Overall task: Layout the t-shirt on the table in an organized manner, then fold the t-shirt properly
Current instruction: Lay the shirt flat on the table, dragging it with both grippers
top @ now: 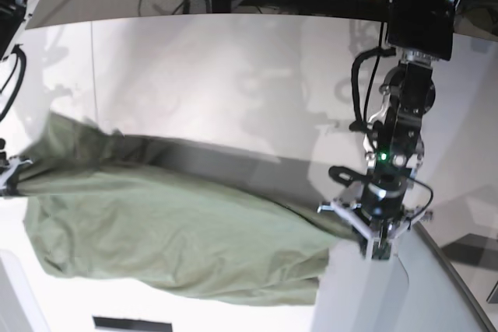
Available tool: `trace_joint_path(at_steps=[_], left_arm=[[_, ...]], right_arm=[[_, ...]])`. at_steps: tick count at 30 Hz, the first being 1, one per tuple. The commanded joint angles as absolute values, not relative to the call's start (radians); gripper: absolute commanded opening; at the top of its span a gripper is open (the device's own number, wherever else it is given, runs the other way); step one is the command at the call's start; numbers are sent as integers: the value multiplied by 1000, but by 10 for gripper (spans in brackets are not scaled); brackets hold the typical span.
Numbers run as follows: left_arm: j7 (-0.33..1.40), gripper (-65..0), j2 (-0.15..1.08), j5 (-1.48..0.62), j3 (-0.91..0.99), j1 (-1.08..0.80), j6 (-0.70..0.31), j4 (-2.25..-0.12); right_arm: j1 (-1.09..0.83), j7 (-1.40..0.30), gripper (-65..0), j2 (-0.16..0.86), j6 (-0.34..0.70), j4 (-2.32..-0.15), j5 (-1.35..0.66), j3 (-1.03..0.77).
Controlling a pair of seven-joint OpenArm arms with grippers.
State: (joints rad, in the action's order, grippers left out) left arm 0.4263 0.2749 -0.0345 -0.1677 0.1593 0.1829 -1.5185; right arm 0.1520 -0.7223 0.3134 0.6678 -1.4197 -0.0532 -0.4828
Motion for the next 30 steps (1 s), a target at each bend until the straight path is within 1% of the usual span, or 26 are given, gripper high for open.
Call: trace_joint_path(at_steps=[1,7,9,11,14,16,19,24,26,30], left_arm=[[401,-650,291,-31,-170,154,183,-1521],[400,-650,298,-30,-173,68,183,-1402],[395,-650,298,-30,-173,59,183,-1368],[334,-650,298,-30,-173,53,183,-1339],[229,-650,298,-30,-173,38,183,-1285],[219,-650,295,-30,-171,41,183,-1267],[216,-650,292,-30,-170,42,185,-1267],[216,-650,292,-31,-163,76,186,-1264],[216,-650,292,-31,-162,82,186,-1265],[219,-650,280,-31,-171,101,186,-1256]], right_arm=[[160,-707,-650,334,664,-1417,-58,-486],[156,-687,-650,323,664,-1250,-58,-484],[163,-630,-650,323,664,-1181,-58,-484],[180,-573,-650,323,664,-1125,-58,-483],[226,-535,-650,326,668,-1036,-58,-481],[255,-524,-650,328,670,-1013,-58,-481],[282,-532,-650,340,670,-1046,-58,-478],[338,-522,-650,372,664,-1053,-58,-348],[389,-506,-650,374,664,-995,-58,-297],[479,-389,-648,374,664,-808,-58,-206]])
